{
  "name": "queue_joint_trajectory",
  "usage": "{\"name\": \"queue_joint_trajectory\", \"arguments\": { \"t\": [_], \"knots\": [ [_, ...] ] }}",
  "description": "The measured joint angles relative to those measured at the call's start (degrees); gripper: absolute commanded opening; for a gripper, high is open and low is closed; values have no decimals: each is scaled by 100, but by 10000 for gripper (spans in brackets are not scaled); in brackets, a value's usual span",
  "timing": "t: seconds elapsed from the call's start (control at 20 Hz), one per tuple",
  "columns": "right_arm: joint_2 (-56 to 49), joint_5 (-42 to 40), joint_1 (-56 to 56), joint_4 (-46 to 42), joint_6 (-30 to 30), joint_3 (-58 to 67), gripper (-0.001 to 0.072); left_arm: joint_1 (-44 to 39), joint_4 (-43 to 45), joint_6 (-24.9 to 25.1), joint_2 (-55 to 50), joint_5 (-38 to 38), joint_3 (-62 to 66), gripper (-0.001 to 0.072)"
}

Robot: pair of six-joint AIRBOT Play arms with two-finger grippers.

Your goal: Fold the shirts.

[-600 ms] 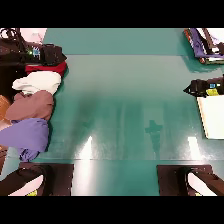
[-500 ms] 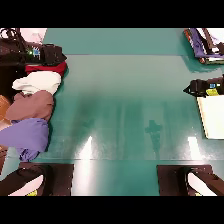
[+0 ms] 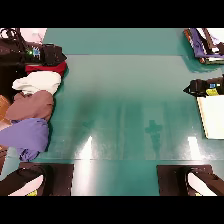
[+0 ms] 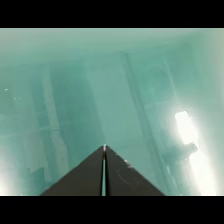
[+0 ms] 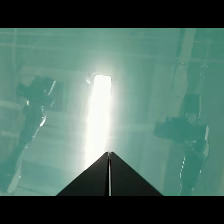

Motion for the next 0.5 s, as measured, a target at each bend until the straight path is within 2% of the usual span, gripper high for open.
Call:
{"name": "queue_joint_trajectory", "arguments": {
  "t": [0.1, 0.2, 0.35, 0.5],
  "knots": [
    [0, 0, 0, 0, 0, 0, 15, 0, -11, -7, 0, 72, 0, 45],
    [0, 0, 0, 0, 0, 0, 16, 0, 59, 0, 0, 203, 0, 711],
    [0, 0, 0, 0, 0, 0, 16, 9, 828, 26, -70, 474, -15, 713],
    [0, 0, 0, 0, 0, 0, 15, 181, 1902, -195, -398, 719, -35, 712]
  ]
}}
